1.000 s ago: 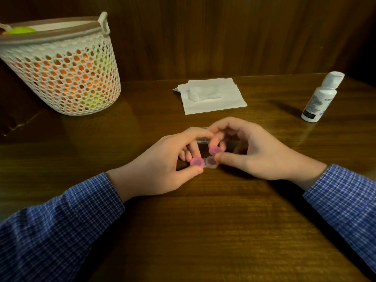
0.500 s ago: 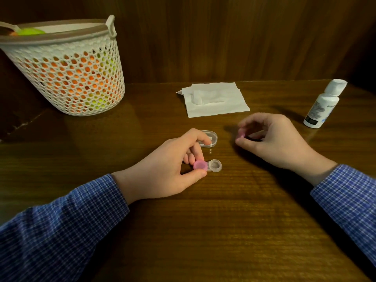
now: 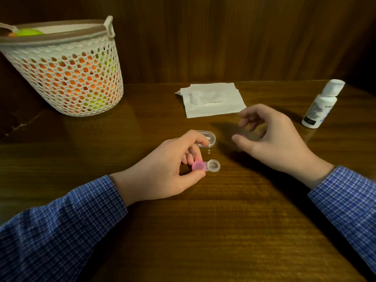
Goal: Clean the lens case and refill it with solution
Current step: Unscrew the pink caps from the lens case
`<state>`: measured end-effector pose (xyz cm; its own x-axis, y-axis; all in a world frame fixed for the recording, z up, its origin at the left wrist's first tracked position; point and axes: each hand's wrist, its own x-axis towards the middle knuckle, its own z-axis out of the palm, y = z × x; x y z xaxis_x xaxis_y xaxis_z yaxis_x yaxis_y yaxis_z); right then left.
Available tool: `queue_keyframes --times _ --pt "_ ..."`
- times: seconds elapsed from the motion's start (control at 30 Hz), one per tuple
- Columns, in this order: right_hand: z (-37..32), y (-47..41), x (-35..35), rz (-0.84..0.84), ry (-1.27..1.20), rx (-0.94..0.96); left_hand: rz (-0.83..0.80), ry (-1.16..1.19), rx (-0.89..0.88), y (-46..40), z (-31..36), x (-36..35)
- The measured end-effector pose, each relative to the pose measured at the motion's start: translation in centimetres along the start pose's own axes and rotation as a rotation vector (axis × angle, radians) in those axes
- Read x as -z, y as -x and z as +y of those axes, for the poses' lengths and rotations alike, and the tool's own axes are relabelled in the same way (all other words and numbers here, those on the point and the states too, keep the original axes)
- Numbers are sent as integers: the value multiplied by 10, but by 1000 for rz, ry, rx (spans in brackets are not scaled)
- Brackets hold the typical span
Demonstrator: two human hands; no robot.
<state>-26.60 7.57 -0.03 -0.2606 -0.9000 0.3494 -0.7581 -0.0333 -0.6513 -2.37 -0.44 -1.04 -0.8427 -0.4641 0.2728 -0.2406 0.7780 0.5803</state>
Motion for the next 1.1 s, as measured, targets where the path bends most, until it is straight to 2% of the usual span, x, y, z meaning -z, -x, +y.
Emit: queue_keyframes --times 0.07,0.13,0.23,0.57,1.1 --pt "-11 9 -1 -132 -86 95 -1 -14 2 0 0 0" --pt "-18 17 -4 -299 -63 139 0 -23 -3 0 1 1" --pt "-19 20 -6 -391 -61 136 -1 -23 2 1 2 1" --pt "-17 20 -14 -336 -18 124 -34 -58 26 2 -3 7" --pt "-19 20 -20 -312 -160 75 79 -94 30 2 4 2"
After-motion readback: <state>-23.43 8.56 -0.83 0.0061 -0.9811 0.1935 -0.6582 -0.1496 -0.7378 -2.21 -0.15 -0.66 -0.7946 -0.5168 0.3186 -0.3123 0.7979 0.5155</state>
